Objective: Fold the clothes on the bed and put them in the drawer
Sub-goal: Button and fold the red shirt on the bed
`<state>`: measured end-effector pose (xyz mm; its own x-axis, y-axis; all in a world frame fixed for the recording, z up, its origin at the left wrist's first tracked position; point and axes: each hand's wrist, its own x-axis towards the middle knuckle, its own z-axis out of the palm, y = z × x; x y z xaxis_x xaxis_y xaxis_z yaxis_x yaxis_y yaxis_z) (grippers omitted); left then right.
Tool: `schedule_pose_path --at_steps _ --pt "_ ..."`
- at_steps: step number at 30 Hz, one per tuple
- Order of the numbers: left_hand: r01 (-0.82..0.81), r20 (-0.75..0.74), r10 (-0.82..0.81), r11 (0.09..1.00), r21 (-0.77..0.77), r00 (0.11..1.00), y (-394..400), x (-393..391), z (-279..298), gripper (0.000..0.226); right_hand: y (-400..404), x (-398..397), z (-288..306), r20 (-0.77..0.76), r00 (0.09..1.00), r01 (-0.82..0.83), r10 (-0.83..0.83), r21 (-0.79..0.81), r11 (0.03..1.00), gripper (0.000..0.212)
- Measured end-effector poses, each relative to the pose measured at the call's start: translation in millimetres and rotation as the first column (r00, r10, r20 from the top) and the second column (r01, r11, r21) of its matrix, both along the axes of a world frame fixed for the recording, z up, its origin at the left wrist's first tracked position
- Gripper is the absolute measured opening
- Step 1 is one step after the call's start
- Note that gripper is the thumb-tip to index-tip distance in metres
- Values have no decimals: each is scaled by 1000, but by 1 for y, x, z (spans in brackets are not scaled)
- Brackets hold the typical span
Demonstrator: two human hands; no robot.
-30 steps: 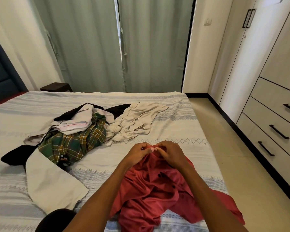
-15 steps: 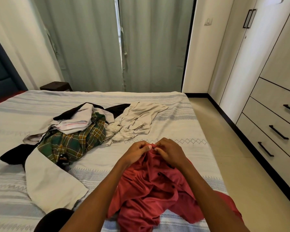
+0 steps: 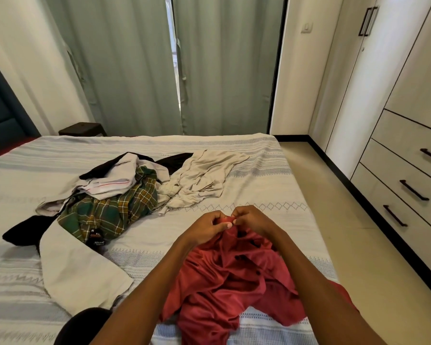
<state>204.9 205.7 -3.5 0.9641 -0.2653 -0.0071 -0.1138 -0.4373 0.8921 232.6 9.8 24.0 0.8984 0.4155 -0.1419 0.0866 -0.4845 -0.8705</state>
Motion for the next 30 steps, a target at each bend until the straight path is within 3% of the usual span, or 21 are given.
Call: schedule_pose_path --at_steps 4,8,10,11,13,15,18,20,22,24,26,28,30 --pt "-81 227 31 973 215 973 1 1 -2 21 -2 2 -8 -35 998 43 -43 2 999 13" --pt "-172 245 106 949 265 964 15 2 -12 34 -11 2 -17 -54 996 81 -72 197 977 19" --pt "-307 204 271 936 173 941 24 4 -20 13 -16 5 -22 -38 974 227 -225 283 932 31" --pt "-385 152 363 909 158 919 28 4 -23 20 -19 10 -29 -13 949 309 -316 259 915 37" --pt "-423 -73 445 882 209 892 34 2 -32 45 -28 18 -41 47 928 369 -370 31 929 44" --pt "-315 -233 393 897 312 890 37 0 -42 59 -32 24 -58 41 980 197 -193 -263 944 53" --pt "-51 -217 225 797 602 950 37 -2 -53 71 -26 27 -83 35 992 -92 121 -450 888 53" --pt "0 -183 172 730 684 968 33 0 -58 63 -18 30 -94 76 975 -133 210 -559 819 42" --pt "69 -179 85 699 712 980 31 -2 -62 64 -14 29 -100 35 970 -173 243 -601 780 42" --pt "149 -214 13 677 721 977 37 -2 -70 75 -15 23 -99 -83 954 -276 288 -614 739 73" --pt "176 -226 -11 662 729 974 42 -5 -79 84 -16 18 -101 -110 940 -314 322 -644 698 84" --pt "152 -214 8 678 720 977 41 -8 -82 78 -17 17 -105 28 935 -245 354 -670 701 67" --pt "85 -158 31 731 677 987 39 -9 -88 55 -15 15 -101 222 922 -128 318 -599 790 45"
